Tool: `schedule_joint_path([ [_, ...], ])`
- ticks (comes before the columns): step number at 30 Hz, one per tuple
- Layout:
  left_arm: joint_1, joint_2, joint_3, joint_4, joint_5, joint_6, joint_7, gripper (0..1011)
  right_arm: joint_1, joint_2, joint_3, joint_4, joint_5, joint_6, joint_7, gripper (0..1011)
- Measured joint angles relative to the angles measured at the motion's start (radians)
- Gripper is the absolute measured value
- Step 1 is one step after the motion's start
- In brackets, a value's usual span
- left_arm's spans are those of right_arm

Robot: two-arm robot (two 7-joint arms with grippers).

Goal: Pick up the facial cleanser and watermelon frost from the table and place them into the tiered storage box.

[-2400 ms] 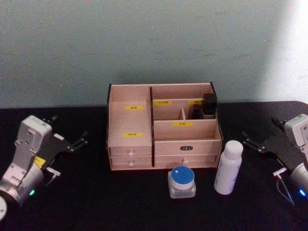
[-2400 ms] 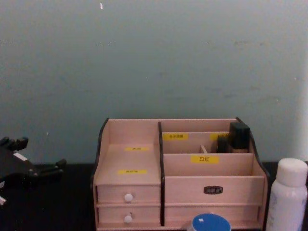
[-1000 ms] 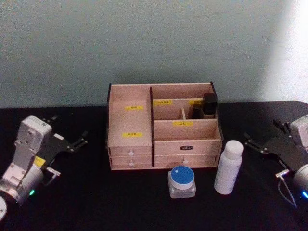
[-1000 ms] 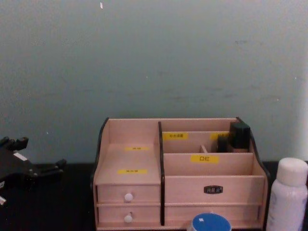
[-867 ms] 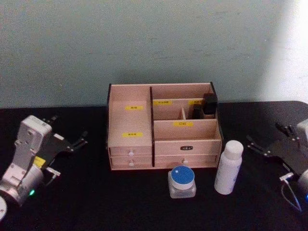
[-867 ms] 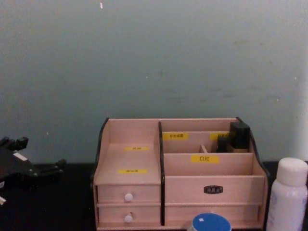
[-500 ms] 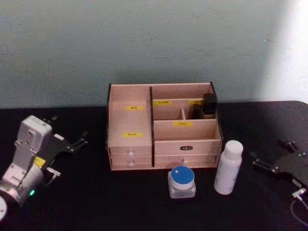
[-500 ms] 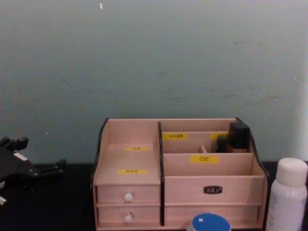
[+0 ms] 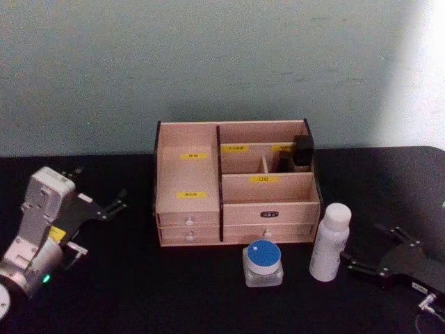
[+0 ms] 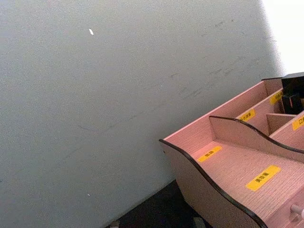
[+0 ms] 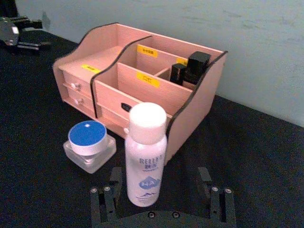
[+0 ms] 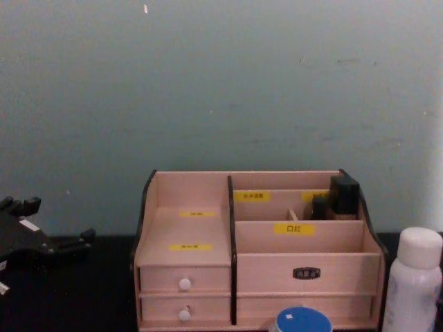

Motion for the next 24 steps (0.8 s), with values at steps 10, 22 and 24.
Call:
schedule_joint_path([
  [10,0.0,0.0,0.0,0.0,0.0,0.0,0.0,1001,0.03,-0.068,-0.004,0.03,-0.018,-0.01,0.015,1002],
  [22,0.0,0.0,0.0,0.0,0.0,0.0,0.0,1001,0.09,-0.145,-0.019,0.096,-0.054,-0.014,0.039,1002],
  [24,0.0,0.0,0.0,0.0,0.0,0.0,0.0,1001,0.096,-0.156,-0.02,0.104,-0.059,-0.013,0.043,1002],
])
